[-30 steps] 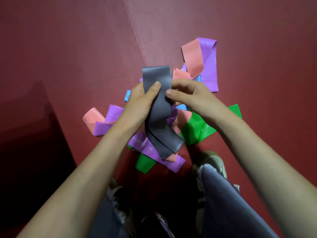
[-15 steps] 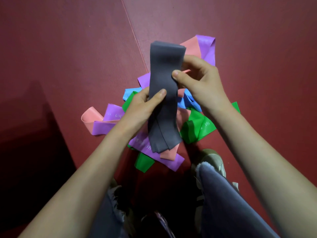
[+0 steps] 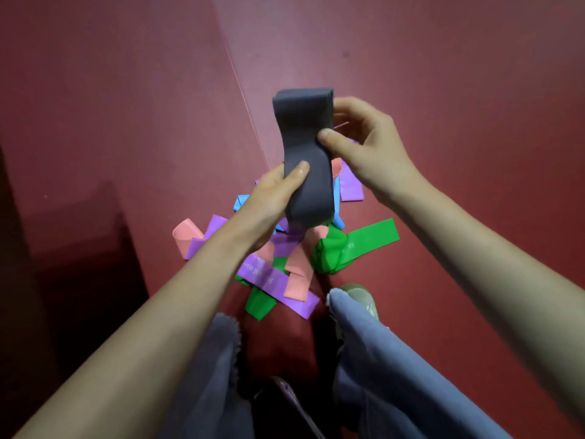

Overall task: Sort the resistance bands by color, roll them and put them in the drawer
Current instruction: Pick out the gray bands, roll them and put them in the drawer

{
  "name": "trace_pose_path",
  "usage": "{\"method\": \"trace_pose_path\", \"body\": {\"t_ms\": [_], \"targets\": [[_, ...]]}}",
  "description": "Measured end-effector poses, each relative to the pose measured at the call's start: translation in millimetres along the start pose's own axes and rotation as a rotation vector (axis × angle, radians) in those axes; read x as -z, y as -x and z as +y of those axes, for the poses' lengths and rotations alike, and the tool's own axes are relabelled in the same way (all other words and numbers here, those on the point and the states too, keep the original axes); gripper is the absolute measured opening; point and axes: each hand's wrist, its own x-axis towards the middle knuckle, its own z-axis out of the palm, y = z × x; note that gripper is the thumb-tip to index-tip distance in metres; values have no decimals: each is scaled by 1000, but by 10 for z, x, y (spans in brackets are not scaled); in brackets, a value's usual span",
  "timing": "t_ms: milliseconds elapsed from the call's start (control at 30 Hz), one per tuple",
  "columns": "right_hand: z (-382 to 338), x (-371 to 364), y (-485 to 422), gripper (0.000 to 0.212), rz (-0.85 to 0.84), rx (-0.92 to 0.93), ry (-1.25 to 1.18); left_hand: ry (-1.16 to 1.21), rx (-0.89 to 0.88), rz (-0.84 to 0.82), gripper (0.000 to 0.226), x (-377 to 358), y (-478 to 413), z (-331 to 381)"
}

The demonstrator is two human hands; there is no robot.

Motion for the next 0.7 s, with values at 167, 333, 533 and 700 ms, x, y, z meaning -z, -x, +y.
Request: {"method": "trace_pose_path", "body": {"t_ms": [167,333,533,700], "targets": [[-448,150,150,36,64,36,-58,-118,-55,16,18,-170,302,509],[-1119,423,378,23,142,122,-97,-148,-127,-9,18,-488,777,1151],[-1955,536,1001,34,165,278,-96,-128,-234,38,28,-874,1584,1658],[-2338,417,1695,33,212,321,-86,-149,-272,132,20,-1088,2282,1656]]}}
